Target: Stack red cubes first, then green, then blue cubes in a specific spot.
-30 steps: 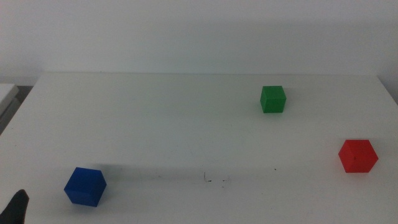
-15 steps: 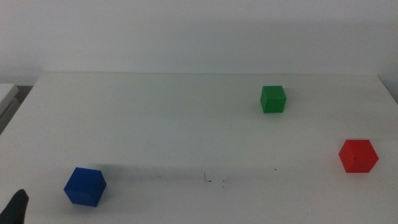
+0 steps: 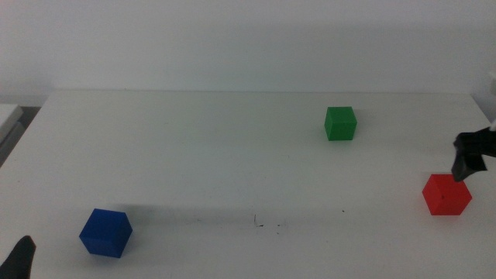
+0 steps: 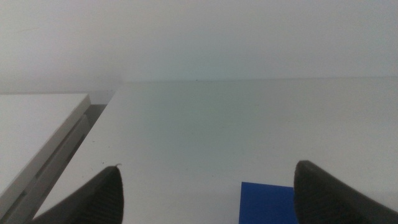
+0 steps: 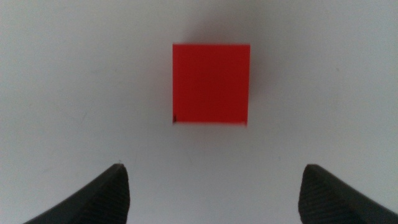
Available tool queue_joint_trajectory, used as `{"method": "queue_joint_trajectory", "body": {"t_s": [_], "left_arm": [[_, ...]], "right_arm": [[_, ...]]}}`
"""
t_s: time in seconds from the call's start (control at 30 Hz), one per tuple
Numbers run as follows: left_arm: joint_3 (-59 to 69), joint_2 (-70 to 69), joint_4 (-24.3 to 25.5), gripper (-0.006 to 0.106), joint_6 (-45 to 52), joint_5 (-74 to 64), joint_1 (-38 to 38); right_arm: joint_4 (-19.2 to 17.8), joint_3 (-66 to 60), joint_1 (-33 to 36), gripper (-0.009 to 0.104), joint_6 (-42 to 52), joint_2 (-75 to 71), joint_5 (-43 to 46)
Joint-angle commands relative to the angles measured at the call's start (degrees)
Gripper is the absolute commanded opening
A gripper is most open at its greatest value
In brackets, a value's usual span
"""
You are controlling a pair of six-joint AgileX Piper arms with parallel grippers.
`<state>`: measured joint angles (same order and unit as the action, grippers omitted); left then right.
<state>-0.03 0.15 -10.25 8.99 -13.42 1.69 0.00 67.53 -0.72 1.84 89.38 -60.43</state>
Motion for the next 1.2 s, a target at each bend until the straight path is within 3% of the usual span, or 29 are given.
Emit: {"method": "queue_joint_trajectory", "body": {"t_s": [0.0, 0.5, 0.6, 0.73, 0.8, 0.93, 1.17], "left_arm": [[0.03, -0.15, 0.15, 0.094, 0.07, 0.77, -0.04], [0.03, -0.15, 0.15, 0.094, 0.07, 0.77, -0.04], [0.03, -0.15, 0.15, 0.094, 0.07, 0.77, -0.04], [0.03, -0.15, 0.15, 0.094, 0.07, 0.77, -0.04], [0.03, -0.15, 0.15, 0.094, 0.07, 0.77, -0.04], [0.03, -0.15, 0.15, 0.094, 0.07, 0.77, -0.04], [0.03, -0.15, 0.15, 0.094, 0.07, 0.77, -0.04]], "right_arm": [[-0.74, 2.42, -0.41, 0.093, 1.43, 3.39, 0.67], [-0.97, 4.63, -0.41, 0.091, 2.50, 16.80, 8.65], [-0.87, 4.63, -0.41, 0.072, 1.90, 18.72, 9.60], [0.00, 4.63, -0.31, 0.013, 1.20, 19.95, 9.46], [0.00, 4.63, 0.30, -0.002, 0.67, 19.53, 9.00], [-2.13, 4.89, 6.65, -0.001, -6.22, 15.74, 8.47], [-5.34, 13.90, 25.26, -0.001, -30.76, 16.81, 1.67]]}}
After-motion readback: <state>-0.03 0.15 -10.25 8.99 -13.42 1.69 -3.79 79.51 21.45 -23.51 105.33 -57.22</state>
